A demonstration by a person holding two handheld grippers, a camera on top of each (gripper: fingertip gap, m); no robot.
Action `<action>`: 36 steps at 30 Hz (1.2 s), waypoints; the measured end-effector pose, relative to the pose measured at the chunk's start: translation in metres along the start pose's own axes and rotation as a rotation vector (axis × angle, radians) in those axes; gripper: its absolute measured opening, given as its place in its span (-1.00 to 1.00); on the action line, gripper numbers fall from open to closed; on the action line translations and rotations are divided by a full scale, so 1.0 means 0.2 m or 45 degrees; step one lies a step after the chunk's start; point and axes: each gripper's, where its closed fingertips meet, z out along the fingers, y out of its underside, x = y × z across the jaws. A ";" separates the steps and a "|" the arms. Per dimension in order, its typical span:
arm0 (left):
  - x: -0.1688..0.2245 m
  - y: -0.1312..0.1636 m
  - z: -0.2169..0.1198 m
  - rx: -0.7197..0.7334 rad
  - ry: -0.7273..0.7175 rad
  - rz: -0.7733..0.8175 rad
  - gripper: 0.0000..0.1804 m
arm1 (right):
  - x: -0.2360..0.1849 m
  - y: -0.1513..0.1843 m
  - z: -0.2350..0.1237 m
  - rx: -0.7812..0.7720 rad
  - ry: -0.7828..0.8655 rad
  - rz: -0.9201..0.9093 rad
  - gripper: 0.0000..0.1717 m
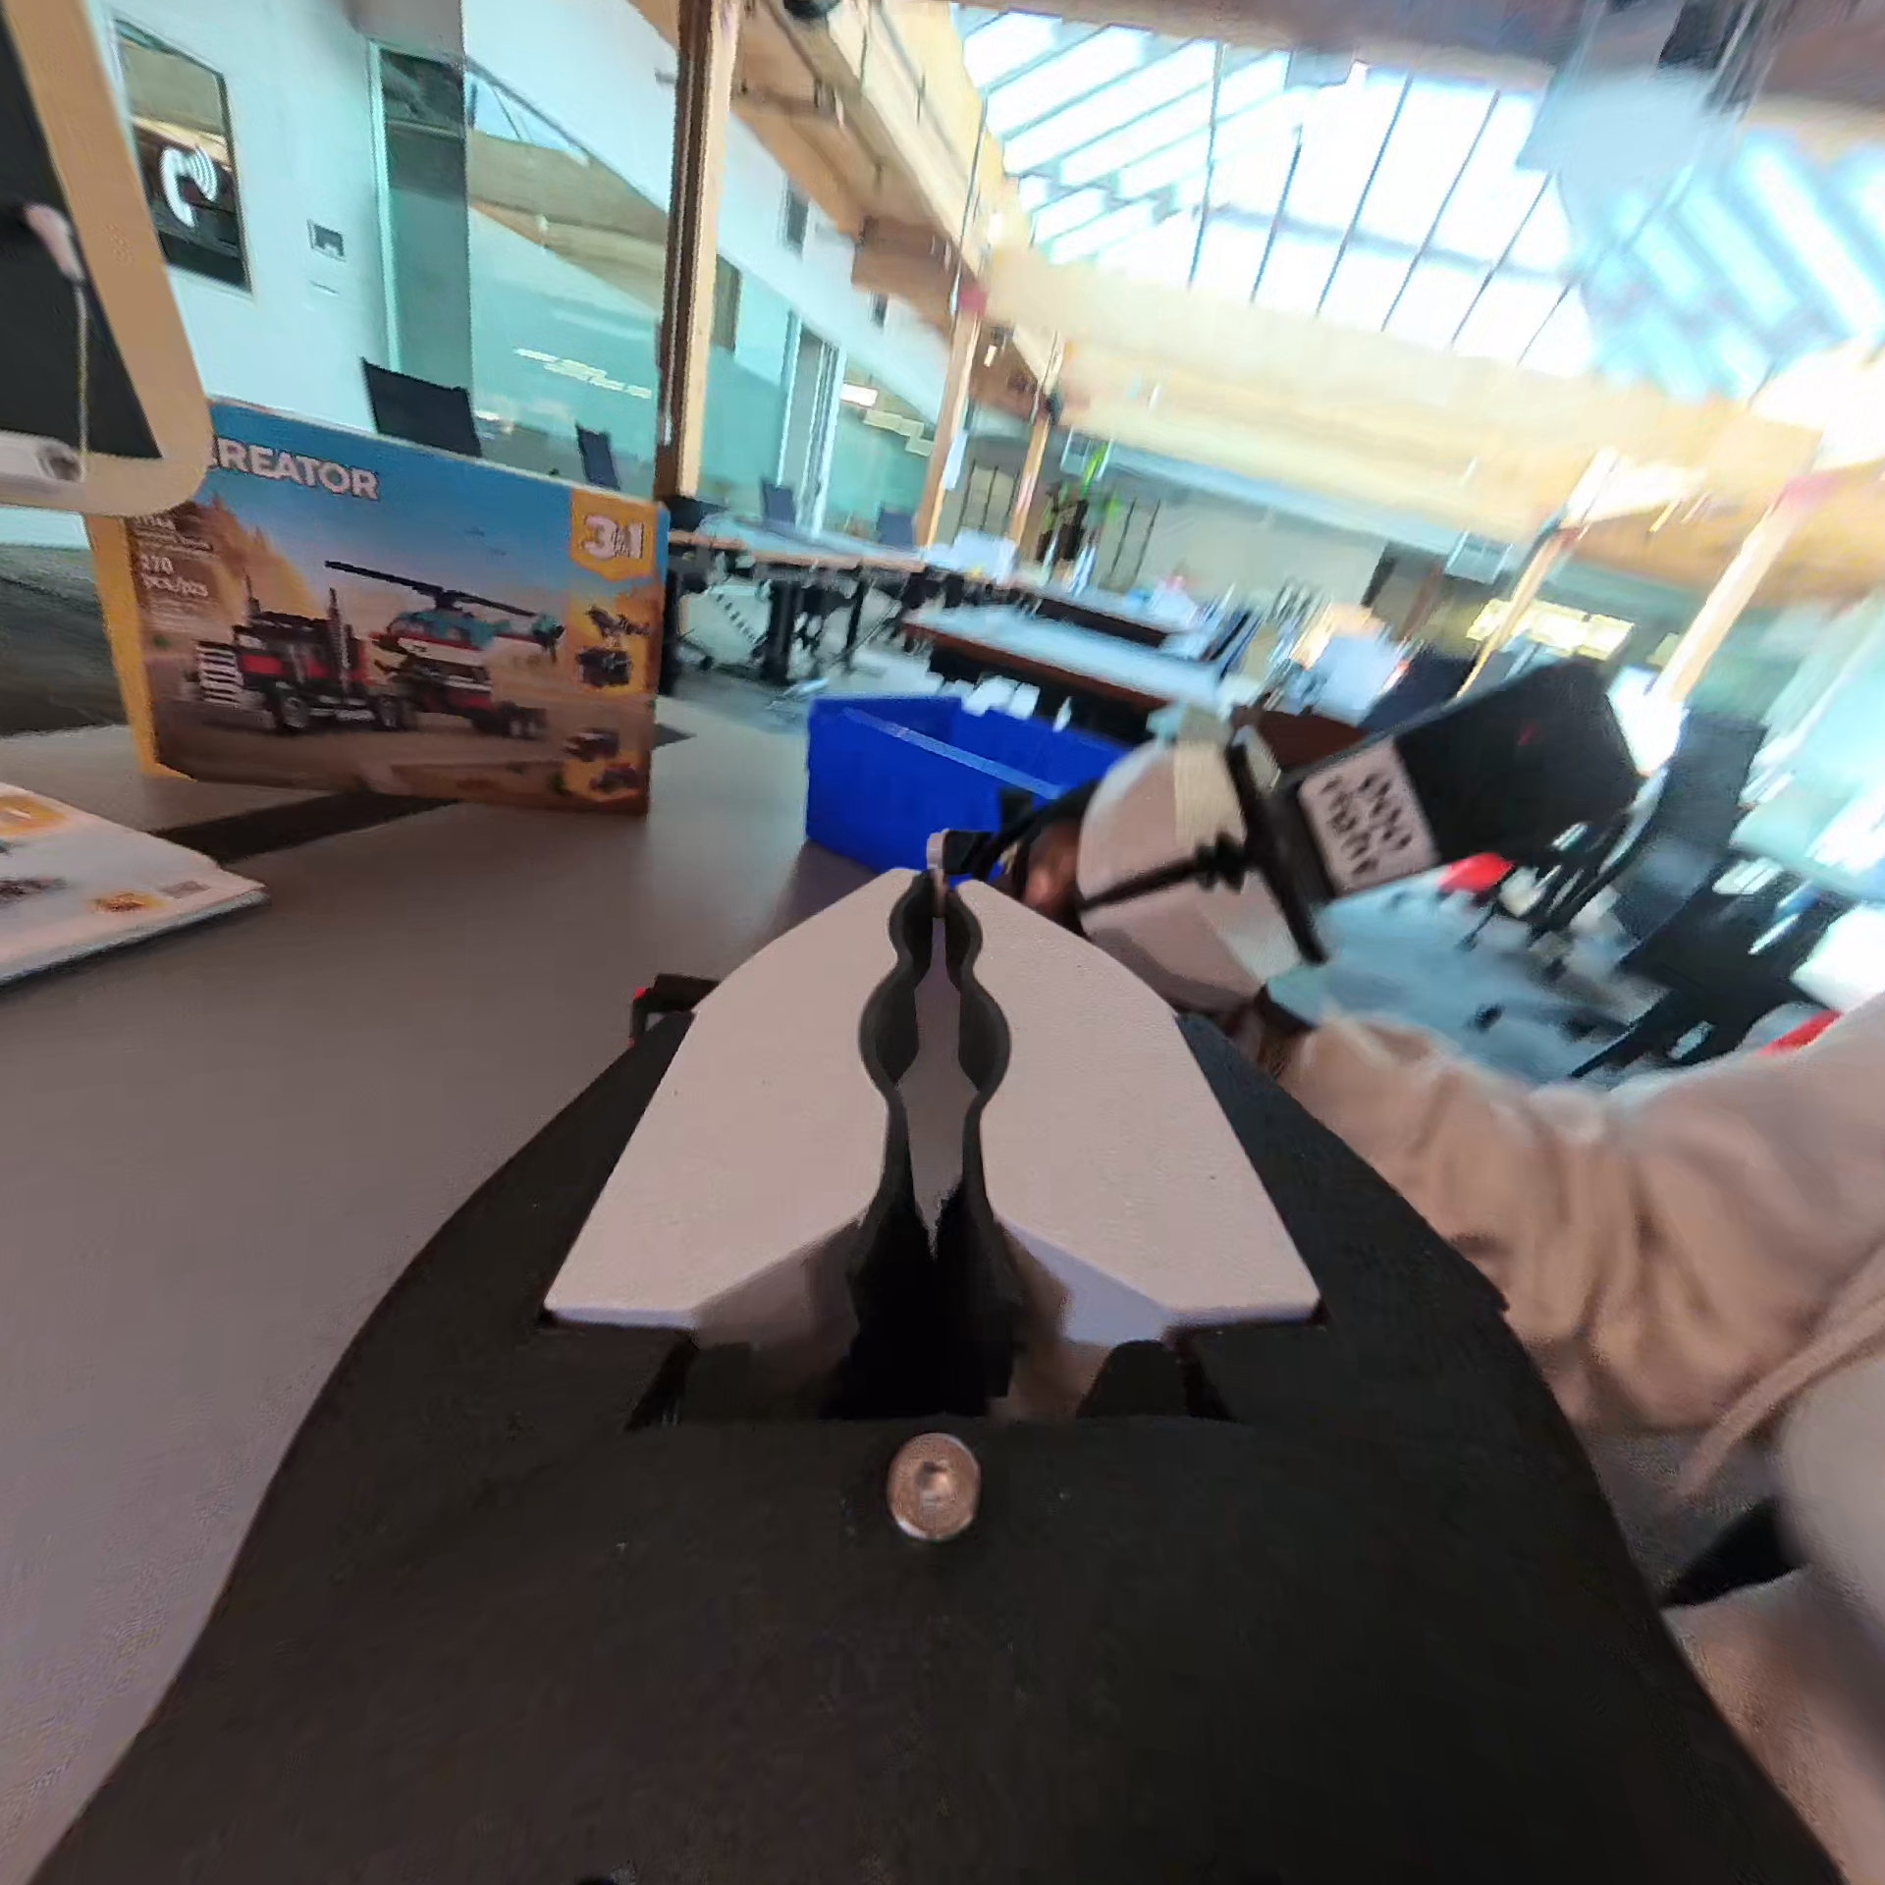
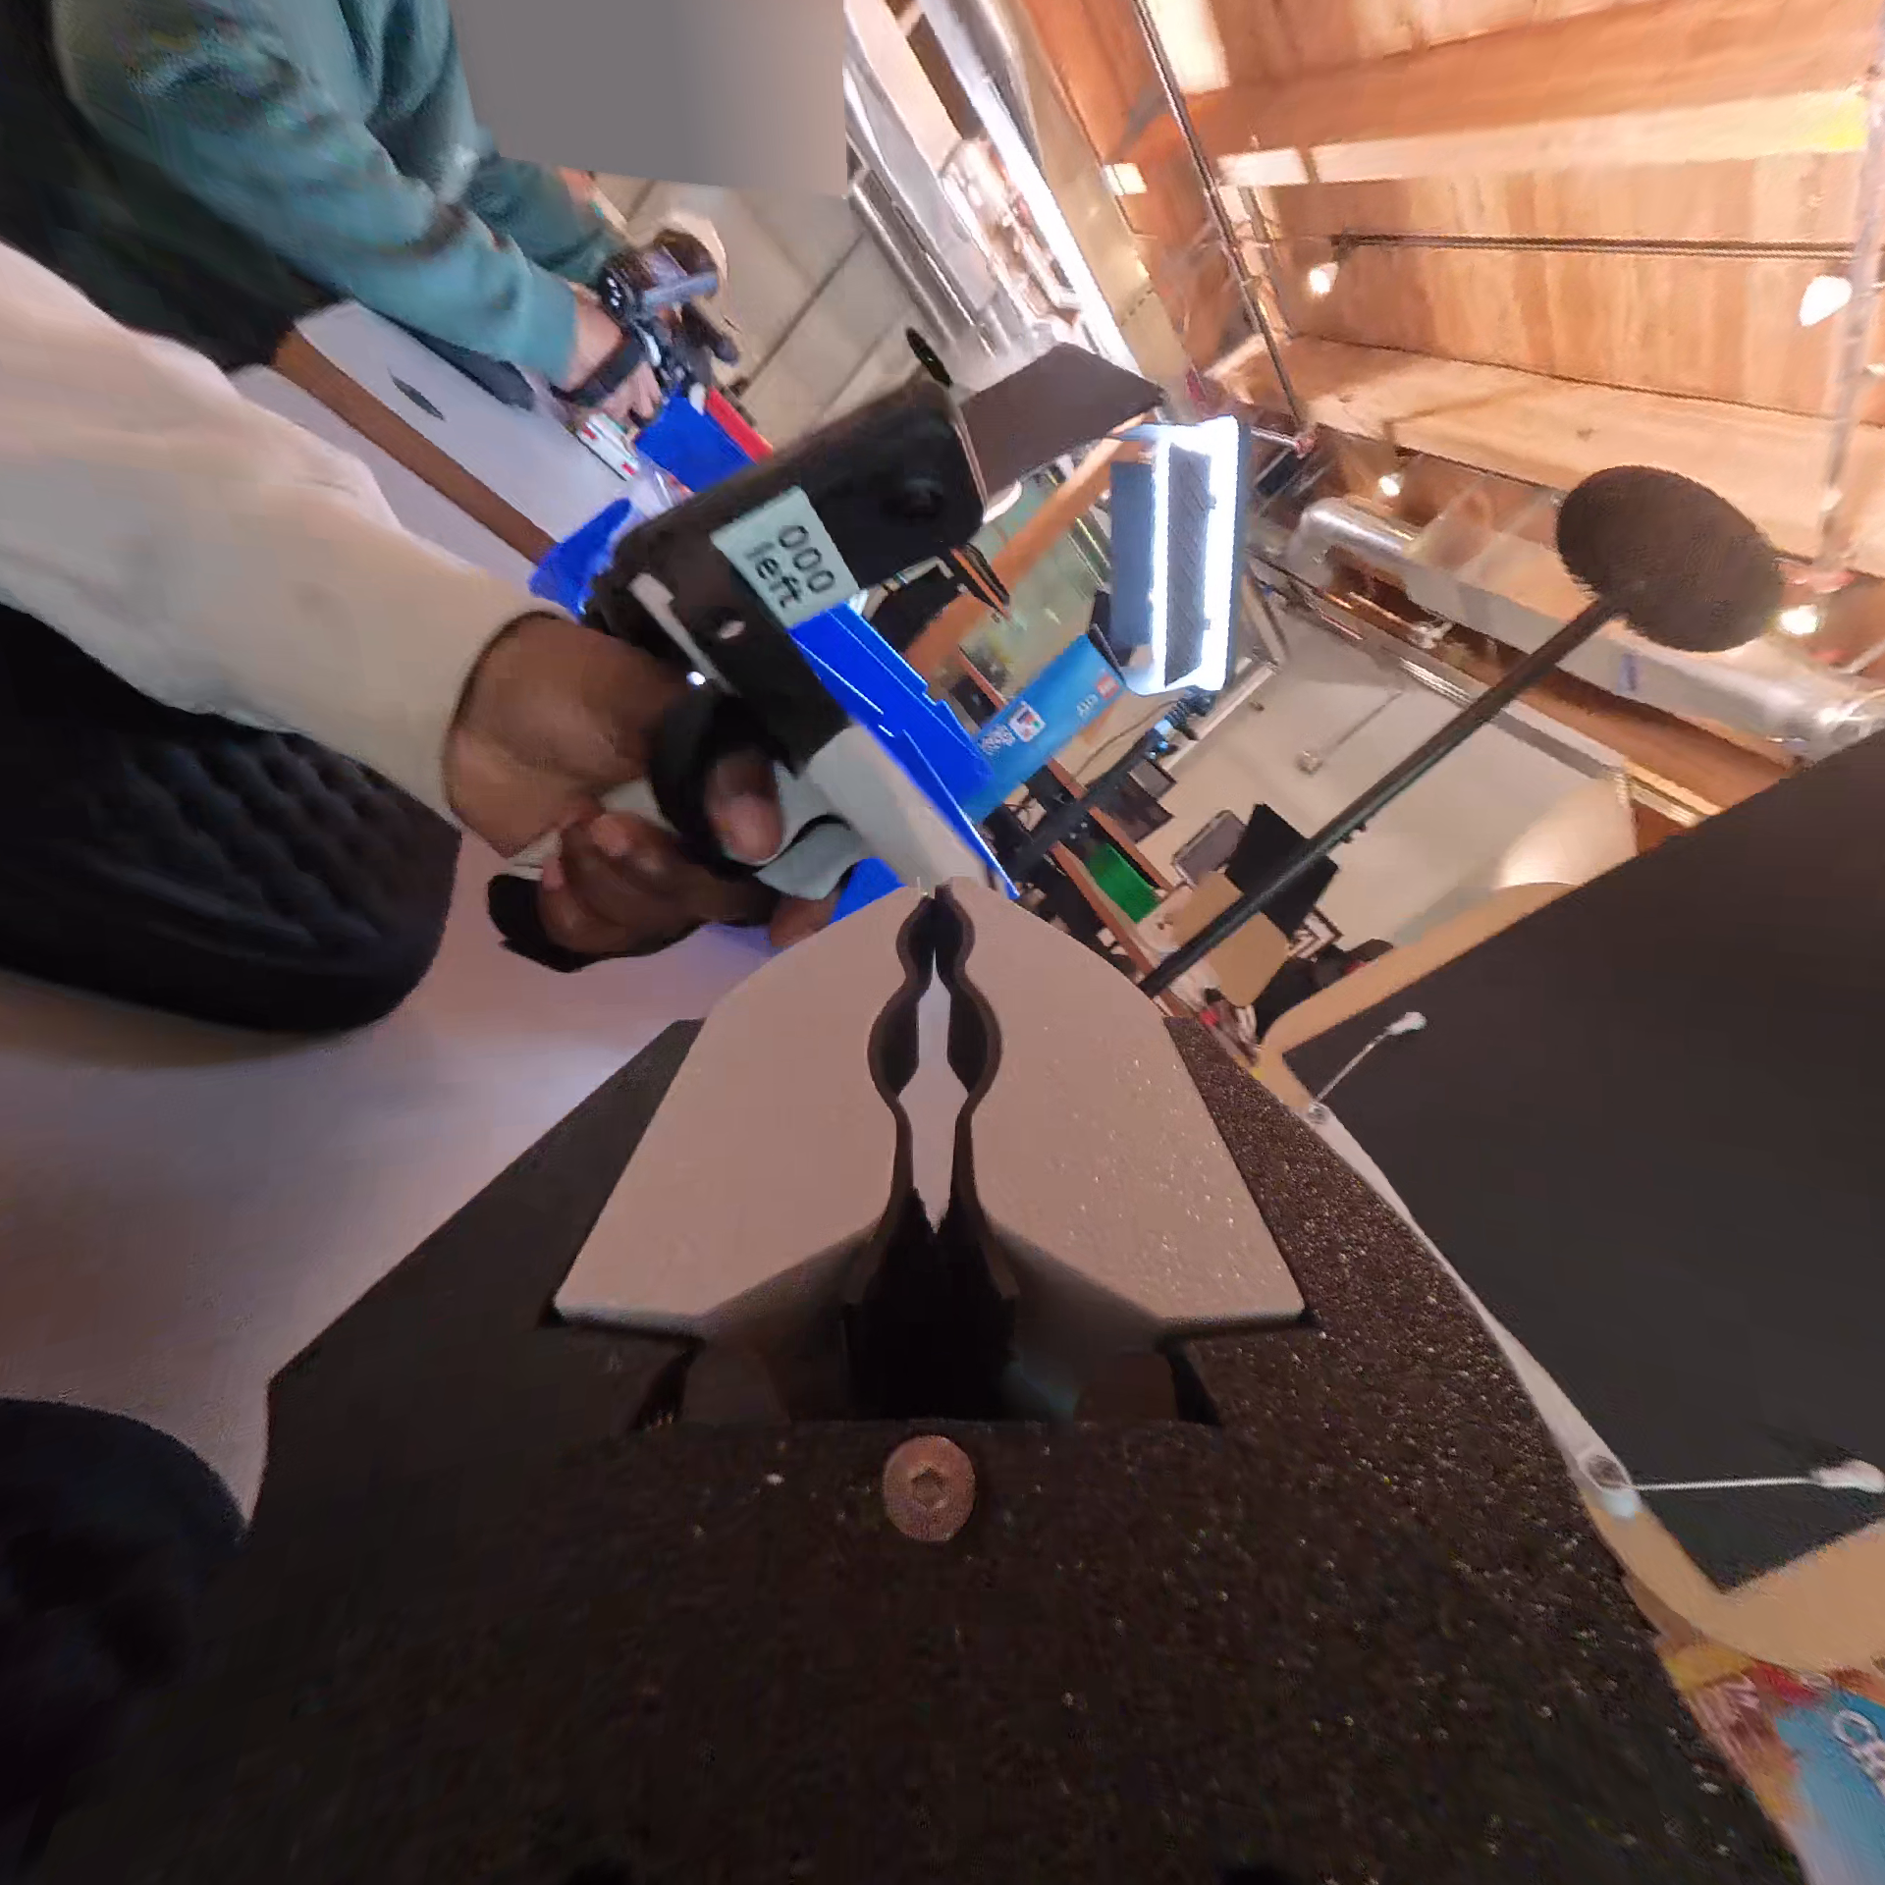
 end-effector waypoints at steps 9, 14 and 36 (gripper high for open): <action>-0.08 -0.09 -0.07 -0.057 -0.629 1.225 -0.97 | 0.11 0.08 0.07 0.115 0.058 0.957 -0.77; -0.09 -0.09 -0.07 -0.121 -0.808 1.561 -0.98 | 0.08 0.11 0.11 0.043 0.069 1.078 -0.85; -0.12 0.04 -0.03 -0.184 -0.468 0.755 -0.99 | 0.07 0.20 0.08 -0.451 0.197 0.027 -0.91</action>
